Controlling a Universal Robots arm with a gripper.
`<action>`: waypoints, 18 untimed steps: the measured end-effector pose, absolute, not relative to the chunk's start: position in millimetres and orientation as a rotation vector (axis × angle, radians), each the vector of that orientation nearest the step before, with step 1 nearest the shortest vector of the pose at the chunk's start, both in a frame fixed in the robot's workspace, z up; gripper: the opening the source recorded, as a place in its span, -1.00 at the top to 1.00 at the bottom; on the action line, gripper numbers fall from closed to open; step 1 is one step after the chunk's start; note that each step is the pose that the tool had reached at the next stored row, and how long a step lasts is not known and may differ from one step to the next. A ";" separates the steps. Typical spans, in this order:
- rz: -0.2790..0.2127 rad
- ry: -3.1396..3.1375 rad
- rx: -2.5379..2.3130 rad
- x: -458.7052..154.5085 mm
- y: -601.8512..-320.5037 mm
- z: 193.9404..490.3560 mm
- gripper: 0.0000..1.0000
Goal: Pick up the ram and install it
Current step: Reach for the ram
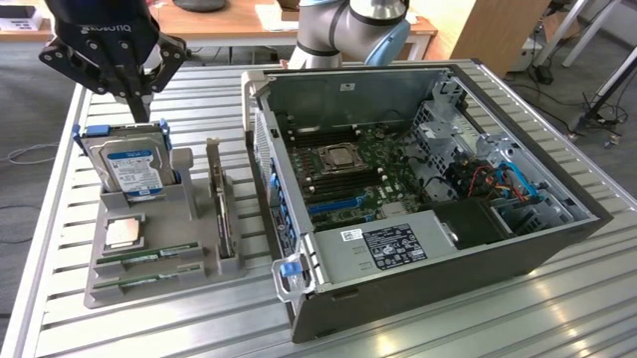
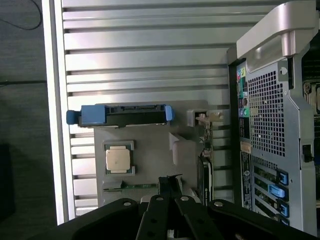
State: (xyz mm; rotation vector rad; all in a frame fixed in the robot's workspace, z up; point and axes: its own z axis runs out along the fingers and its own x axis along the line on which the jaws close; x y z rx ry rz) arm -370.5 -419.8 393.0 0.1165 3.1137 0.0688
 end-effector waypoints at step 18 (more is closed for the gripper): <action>0.069 3.114 0.117 -370.5 -437.8 393.0 0.79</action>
